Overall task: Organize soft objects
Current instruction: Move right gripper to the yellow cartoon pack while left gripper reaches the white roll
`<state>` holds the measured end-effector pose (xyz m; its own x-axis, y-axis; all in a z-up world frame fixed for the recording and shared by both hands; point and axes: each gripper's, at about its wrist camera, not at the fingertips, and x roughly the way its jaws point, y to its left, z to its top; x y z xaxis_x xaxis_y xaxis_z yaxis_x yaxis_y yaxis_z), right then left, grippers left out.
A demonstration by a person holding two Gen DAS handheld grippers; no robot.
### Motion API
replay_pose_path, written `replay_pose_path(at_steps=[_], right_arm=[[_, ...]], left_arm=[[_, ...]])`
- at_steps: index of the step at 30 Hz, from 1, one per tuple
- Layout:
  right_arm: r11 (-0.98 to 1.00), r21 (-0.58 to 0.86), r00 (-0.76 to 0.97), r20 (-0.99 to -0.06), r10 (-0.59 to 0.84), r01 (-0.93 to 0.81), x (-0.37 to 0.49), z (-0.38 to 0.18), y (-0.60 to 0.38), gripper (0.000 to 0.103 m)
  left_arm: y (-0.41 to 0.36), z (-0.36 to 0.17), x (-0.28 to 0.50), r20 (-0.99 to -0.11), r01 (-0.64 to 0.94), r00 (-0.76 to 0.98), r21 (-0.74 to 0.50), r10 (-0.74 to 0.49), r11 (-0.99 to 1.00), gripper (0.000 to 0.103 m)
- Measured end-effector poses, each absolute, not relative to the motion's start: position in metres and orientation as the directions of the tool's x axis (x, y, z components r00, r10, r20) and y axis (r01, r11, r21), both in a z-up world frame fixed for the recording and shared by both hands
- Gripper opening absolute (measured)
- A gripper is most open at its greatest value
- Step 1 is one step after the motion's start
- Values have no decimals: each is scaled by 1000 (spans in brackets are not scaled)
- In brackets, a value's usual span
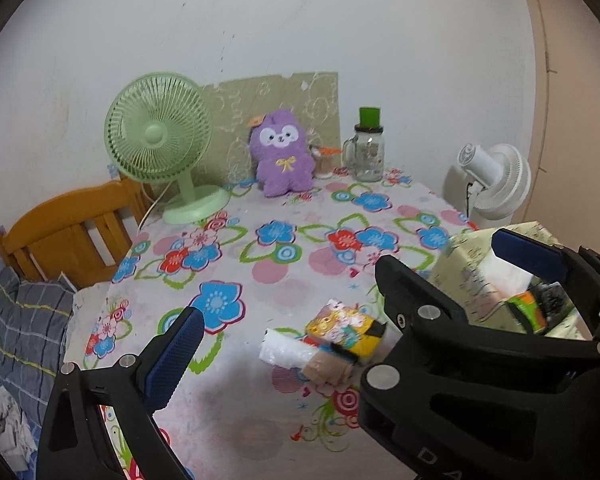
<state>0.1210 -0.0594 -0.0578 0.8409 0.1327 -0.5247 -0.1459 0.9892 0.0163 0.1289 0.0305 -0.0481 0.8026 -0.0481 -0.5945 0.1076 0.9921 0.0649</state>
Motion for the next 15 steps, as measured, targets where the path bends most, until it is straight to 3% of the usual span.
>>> replay_pose_path(at_steps=[15], right_arm=[[987,46,779,-609,149,-154,161,-112,-41,88]], left_arm=[[52,-100,164,-687,82,725,23,-44,996,101]])
